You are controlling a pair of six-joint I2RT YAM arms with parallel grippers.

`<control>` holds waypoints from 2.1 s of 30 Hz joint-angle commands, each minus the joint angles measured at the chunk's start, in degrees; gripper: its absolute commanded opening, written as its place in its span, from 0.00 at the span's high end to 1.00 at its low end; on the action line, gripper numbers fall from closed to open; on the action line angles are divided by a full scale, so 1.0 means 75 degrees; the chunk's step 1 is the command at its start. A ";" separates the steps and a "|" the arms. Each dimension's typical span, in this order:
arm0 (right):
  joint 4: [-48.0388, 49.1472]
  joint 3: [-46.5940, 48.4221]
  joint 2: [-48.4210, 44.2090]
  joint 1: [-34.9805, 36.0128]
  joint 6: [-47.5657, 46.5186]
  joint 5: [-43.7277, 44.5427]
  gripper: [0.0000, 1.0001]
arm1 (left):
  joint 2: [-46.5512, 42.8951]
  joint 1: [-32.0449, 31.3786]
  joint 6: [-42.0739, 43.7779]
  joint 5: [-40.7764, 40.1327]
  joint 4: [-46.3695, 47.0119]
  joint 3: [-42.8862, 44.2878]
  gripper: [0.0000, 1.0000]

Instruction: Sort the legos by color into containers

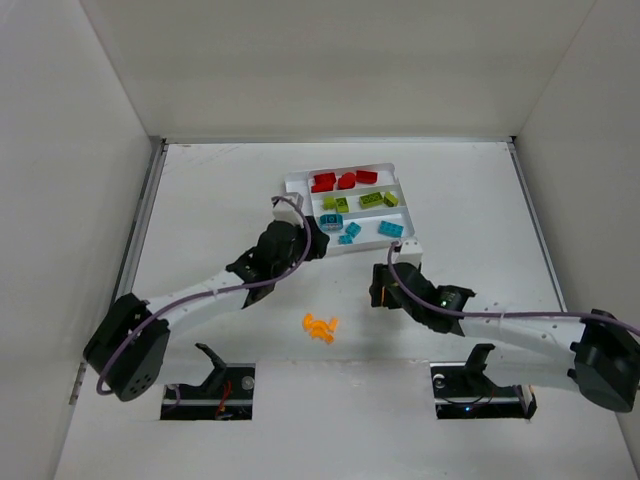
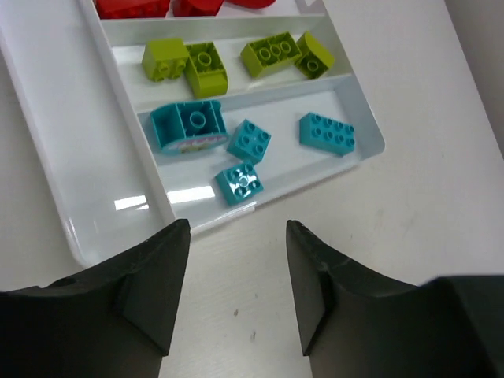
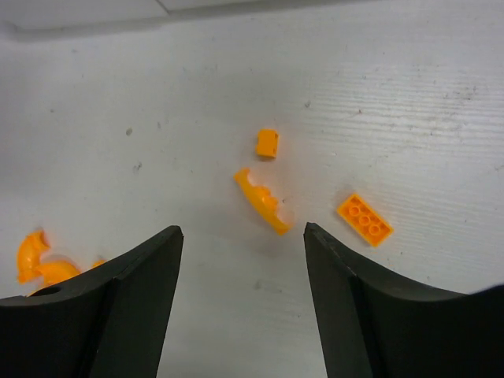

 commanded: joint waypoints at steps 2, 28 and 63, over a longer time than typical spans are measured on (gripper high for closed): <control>-0.0625 0.0465 0.0302 0.0151 0.0026 0.0355 0.33 | -0.1056 -0.0346 0.0022 -0.0084 -0.0367 -0.0781 0.59; 0.0781 0.1156 0.1733 -0.0669 -0.0841 -0.0712 0.80 | -0.3296 -0.2057 -0.1629 -0.1301 -0.3111 -0.2798 0.56; 0.2539 0.3482 0.3658 -0.1068 -0.1334 -0.1028 0.71 | -0.2689 -0.2982 -0.2193 -0.1631 -0.3264 -0.2787 0.60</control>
